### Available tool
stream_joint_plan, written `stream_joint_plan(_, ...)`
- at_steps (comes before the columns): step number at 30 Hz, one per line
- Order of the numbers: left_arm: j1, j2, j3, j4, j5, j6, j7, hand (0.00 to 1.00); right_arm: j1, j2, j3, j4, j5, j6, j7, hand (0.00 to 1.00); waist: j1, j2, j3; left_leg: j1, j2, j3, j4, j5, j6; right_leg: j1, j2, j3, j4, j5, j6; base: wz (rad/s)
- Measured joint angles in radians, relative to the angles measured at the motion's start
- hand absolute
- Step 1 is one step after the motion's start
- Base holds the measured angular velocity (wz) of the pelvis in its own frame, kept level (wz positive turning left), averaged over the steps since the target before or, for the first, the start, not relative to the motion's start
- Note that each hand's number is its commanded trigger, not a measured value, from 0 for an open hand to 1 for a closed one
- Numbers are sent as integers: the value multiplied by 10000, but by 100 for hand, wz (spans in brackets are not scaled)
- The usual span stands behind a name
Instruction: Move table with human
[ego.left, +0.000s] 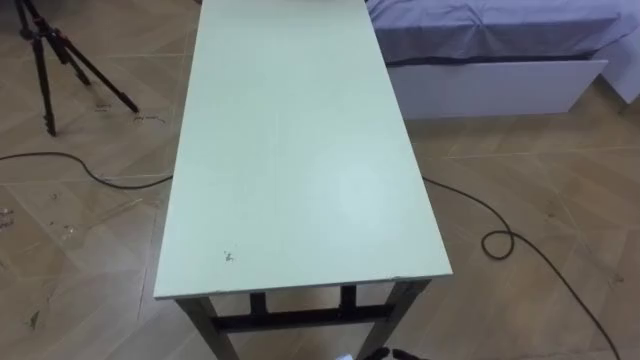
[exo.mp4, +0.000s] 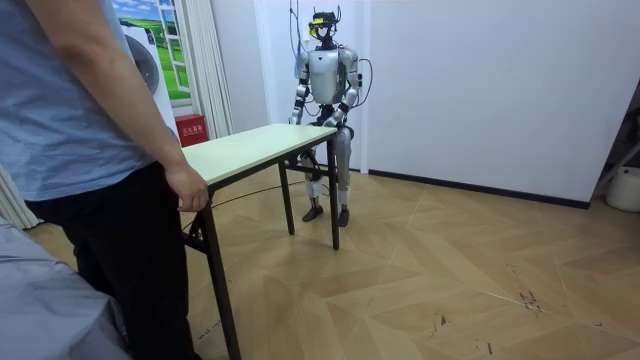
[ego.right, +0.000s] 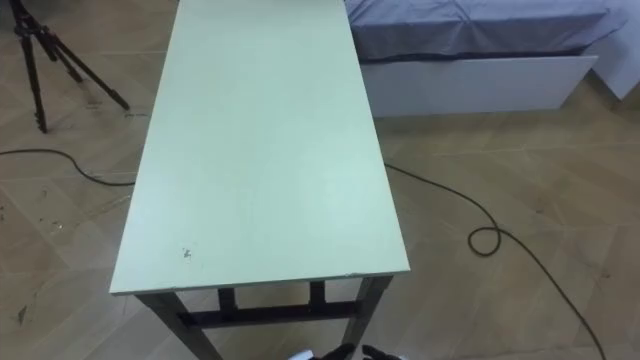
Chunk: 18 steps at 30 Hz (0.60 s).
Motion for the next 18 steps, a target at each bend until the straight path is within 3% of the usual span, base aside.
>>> stream_joint_plan(12, 35, 165, 4, -28, -250, -6, -316, 0, -3, -14, 48, 2, 207, 12, 361, 0, 6, 17, -26, -89, 41, 1, -2, -1, -1, -67, 2, 17, 11, 1, -1, 0)
stream_joint_plan(16, -13, 555, 84, 23, -1038, 20, -1543, 0, -8, -169, 89, 9, 294, 152, 825, 0, 41, 87, -65, -88, 12, 2, -6, -2, -3, -77, 12, 50, 2, 1, -1, -1)
stream_joint_plan(18, 17, 922, 66, 58, -1552, 118, -2403, 0, -12, -246, 90, 29, 276, 267, 1037, 0, 133, 88, -63, -70, 8, -1, -2, -5, -8, -58, 35, 110, 1, 1, -1, 0)
